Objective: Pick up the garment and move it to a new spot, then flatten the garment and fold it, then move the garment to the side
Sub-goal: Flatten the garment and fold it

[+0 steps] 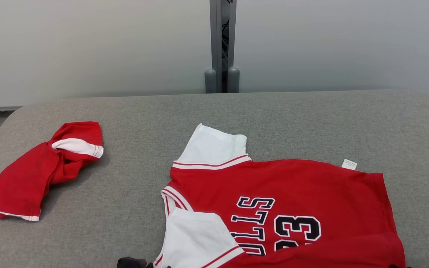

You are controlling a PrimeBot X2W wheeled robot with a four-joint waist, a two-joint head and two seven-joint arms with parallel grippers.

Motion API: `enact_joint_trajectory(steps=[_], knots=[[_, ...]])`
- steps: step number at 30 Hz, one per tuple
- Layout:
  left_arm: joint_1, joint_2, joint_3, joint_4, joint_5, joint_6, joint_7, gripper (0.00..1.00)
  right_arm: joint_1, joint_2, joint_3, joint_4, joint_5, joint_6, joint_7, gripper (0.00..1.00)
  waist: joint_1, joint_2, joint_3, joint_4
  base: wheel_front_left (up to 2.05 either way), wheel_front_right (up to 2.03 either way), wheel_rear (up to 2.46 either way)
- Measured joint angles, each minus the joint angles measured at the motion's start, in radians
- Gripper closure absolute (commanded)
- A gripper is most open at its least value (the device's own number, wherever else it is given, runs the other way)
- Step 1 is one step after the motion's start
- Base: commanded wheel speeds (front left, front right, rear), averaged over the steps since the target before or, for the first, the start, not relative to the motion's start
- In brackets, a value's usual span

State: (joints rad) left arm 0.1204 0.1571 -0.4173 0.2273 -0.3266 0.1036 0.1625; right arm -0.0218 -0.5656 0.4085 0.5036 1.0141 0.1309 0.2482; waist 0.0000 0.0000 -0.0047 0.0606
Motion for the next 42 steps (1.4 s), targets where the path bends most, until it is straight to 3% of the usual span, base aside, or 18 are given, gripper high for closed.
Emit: enact_joint_trajectory(steps=[10, 14, 18, 23, 27, 32, 35, 42], knots=[[-0.012, 0.028, 0.055, -0.072, -0.015, 0.038, -0.008, 0.0, -0.006, -0.011, -0.121, -0.046, 0.011, 0.0, 0.024, 0.0, 0.0, 0.0, 0.003, -0.02, 0.0, 0.0, 0.0], [-0.063, 0.027, 0.096, -0.115, -0.021, 0.05, -0.074, 0.0, -0.045, -0.015, -0.178, -0.098, -0.038, 0.0, -0.049, 0.0, 0.0, 0.0, 0.007, -0.032, 0.0, 0.0, 0.0], [-0.123, 0.01, 0.131, -0.129, -0.037, 0.051, -0.172, 0.0, -0.1, -0.002, -0.222, -0.162, -0.127, 0.0, -0.192, 0.0, 0.0, 0.0, 0.018, -0.049, 0.0, 0.0, 0.0], [-0.19, -0.019, 0.157, -0.086, -0.049, 0.039, -0.289, 0.0, -0.141, 0.067, -0.254, -0.211, -0.26, 0.0, -0.399, 0.0, 0.0, 0.0, 0.035, -0.071, 0.0, 0.0, 0.0], [-0.234, -0.045, 0.175, -0.048, -0.059, 0.028, -0.384, 0.0, -0.143, 0.137, -0.242, -0.238, -0.343, 0.0, -0.481, 0.0, 0.0, 0.0, 0.048, -0.089, 0.0, 0.0, 0.0], [-0.243, -0.072, 0.211, -0.009, -0.054, 0.028, -0.42, 0.0, -0.136, 0.22, -0.253, -0.259, -0.449, 0.0, -0.506, 0.0, 0.0, 0.0, 0.061, -0.116, 0.0, 0.0, 0.0], [-0.235, -0.093, 0.261, -0.059, -0.021, 0.01, -0.424, 0.0, -0.119, 0.278, -0.27, -0.289, -0.491, 0.0, -0.51, 0.0, 0.0, 0.0, 0.076, -0.131, 0.0, 0.0, 0.0], [-0.214, -0.106, 0.3, -0.045, 0.015, -0.011, -0.424, 0.0, -0.112, 0.307, -0.266, -0.309, -0.513, 0.0, -0.51, 0.0, 0.0, 0.0, 0.105, -0.159, 0.0, 0.0, 0.0]])
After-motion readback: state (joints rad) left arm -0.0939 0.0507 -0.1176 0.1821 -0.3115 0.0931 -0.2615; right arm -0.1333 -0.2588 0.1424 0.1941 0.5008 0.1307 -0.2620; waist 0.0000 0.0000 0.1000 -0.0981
